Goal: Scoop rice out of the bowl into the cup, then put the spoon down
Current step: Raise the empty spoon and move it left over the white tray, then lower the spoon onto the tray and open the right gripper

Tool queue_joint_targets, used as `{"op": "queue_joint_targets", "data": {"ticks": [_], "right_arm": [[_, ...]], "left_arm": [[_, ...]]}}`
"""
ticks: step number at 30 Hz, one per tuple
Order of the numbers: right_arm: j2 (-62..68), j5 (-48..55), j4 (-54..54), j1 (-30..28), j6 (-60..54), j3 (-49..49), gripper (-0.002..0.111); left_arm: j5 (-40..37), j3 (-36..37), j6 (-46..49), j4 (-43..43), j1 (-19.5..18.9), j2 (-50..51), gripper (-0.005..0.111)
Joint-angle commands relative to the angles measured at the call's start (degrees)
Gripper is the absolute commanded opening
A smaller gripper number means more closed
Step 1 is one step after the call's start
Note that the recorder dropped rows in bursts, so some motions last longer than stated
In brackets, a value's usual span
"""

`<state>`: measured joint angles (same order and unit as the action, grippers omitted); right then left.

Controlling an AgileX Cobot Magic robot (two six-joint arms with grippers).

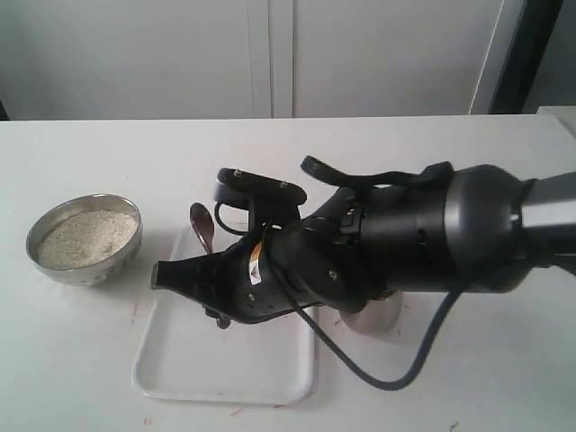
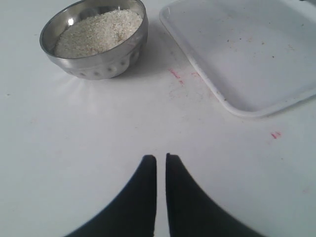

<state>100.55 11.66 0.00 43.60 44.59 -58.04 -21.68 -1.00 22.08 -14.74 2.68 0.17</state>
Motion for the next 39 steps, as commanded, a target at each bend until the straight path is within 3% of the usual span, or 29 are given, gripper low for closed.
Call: {"op": "queue_joint_targets", "data": {"ticks": [1,39], "right_arm": [[2.0,-1.49,0.0,0.19,-0.8,-0.16,0.0],[8.8,-0.84,0.0,0.19,-2.38,-0.16,0.0]], "left_arm": [[-0.19,0.29,0.2,-0.62,0.31,-0.17,0.014],[-0.19,0.29,0.2,-0.62,0.31,-0.17,0.014]]}}
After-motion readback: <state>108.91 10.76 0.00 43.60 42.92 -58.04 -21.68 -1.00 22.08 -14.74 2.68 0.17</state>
